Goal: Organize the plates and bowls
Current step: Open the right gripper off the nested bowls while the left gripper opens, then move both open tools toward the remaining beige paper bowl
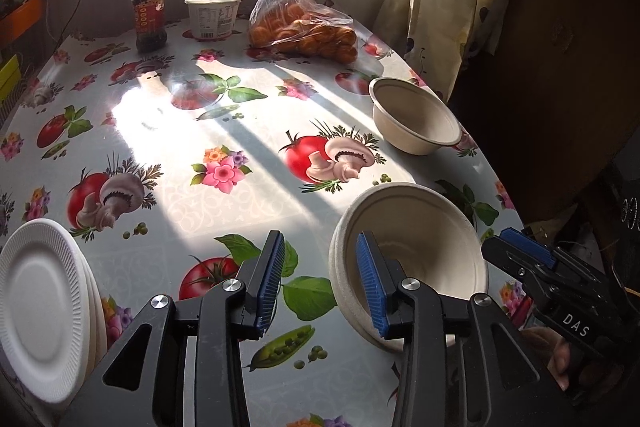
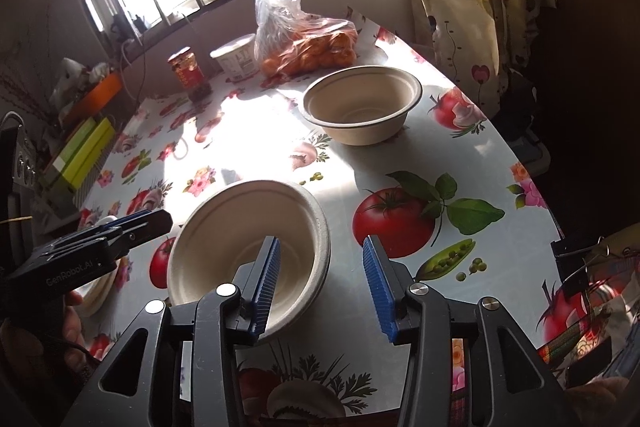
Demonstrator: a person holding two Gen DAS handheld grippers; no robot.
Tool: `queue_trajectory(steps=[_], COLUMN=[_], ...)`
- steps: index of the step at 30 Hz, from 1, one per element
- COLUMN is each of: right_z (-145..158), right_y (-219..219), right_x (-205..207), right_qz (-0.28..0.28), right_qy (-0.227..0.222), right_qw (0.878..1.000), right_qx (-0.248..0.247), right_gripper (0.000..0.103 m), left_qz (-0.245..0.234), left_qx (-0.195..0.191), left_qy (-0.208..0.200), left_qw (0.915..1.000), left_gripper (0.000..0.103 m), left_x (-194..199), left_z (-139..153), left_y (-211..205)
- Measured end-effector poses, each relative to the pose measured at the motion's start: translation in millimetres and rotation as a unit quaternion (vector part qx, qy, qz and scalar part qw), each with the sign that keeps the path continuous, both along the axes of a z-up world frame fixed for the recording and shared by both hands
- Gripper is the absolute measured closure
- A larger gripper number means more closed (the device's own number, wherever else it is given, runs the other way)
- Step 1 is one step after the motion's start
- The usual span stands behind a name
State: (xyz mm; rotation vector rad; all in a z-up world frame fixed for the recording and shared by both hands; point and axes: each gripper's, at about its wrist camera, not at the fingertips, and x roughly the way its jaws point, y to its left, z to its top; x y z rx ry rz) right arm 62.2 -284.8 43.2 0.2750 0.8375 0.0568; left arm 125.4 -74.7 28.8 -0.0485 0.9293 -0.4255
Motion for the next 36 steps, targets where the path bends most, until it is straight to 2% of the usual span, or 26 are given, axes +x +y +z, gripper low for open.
queue_trajectory(steps=[9, 23, 36], right_z=[17, 33, 29], right_y=[-24, -50, -65], right_x=[0, 17, 52], right_qz=[-0.057, -0.11, -0.118], right_qy=[-0.017, -0.021, -0.018], right_qw=[0.998, 0.993, 0.992], right_qx=[-0.018, -0.042, -0.046], right_gripper=[0.06, 0.06, 0.06], left_qz=[-0.024, -0.061, -0.104], left_qx=[0.005, 0.0, 0.012], left_qy=[-0.05, -0.046, -0.041], left_qw=[0.9984, 0.9971, 0.9937], left_gripper=[0.064, 0.064, 0.064], left_x=[28, 73, 117], left_z=[30, 35, 31], left_y=[0, -21, -52])
